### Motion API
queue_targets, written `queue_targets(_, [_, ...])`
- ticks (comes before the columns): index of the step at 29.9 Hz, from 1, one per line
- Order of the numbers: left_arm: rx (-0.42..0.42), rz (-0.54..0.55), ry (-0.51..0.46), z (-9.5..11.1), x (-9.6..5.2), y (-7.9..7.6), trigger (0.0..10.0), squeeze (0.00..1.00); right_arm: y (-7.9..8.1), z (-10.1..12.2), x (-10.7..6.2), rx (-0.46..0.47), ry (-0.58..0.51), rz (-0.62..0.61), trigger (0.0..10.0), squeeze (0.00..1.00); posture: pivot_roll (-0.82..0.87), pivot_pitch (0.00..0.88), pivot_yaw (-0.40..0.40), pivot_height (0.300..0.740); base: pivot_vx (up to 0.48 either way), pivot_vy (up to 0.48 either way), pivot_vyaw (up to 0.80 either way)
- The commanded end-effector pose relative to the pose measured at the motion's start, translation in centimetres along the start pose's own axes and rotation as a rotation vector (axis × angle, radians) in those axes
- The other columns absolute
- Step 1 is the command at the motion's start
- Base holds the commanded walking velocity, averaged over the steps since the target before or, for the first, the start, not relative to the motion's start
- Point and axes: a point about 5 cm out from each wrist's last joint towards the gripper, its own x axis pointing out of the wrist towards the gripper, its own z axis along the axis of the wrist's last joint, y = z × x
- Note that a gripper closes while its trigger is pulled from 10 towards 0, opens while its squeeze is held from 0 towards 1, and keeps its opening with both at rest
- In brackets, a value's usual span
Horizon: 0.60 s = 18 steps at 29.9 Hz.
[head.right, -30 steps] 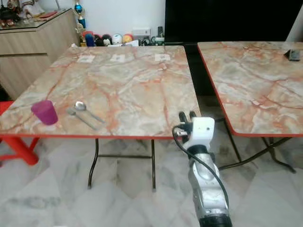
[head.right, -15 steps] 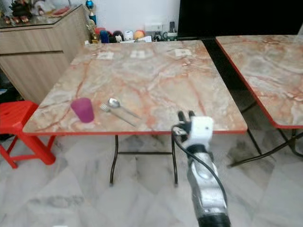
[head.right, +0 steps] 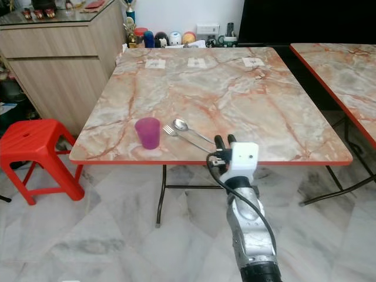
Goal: Setting the table
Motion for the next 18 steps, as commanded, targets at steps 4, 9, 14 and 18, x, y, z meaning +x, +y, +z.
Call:
queue_targets(4, [-0.015, -0.008, 0.035, -0.75, -0.18, -0.07, 10.0, 0.00, -0.19, 0.15, 0.02, -0.007, -0.004, -0.007, 10.0, 0.00, 0.02, 0.090, 0.000, 0.740, 0.000, 0.000, 0.00])
queue_targets(9, [-0.017, -0.007, 0.039, -0.83, -0.20, -0.02, 10.0, 0.00, -0.01, 0.07, -0.02, -0.011, -0.004, 0.002, 10.0, 0.00, 0.02, 0.090, -0.001, 0.740, 0.278, 0.000, 0.00])
queue_targets(14, [-0.017, -0.008, 0.040, -0.86, -0.21, -0.02, 10.0, 0.00, 0.15, 0.09, 0.01, -0.011, -0.006, 0.007, 10.0, 0.00, 0.02, 0.089, -0.001, 0.740, 0.285, 0.000, 0.00])
queue_targets(18, [-0.015, -0.009, 0.041, -0.88, -0.22, -0.02, 10.0, 0.00, 0.23, 0.08, 0.01, -0.012, -0.007, 0.011, 10.0, 0.00, 0.02, 0.090, -0.001, 0.740, 0.283, 0.000, 0.00])
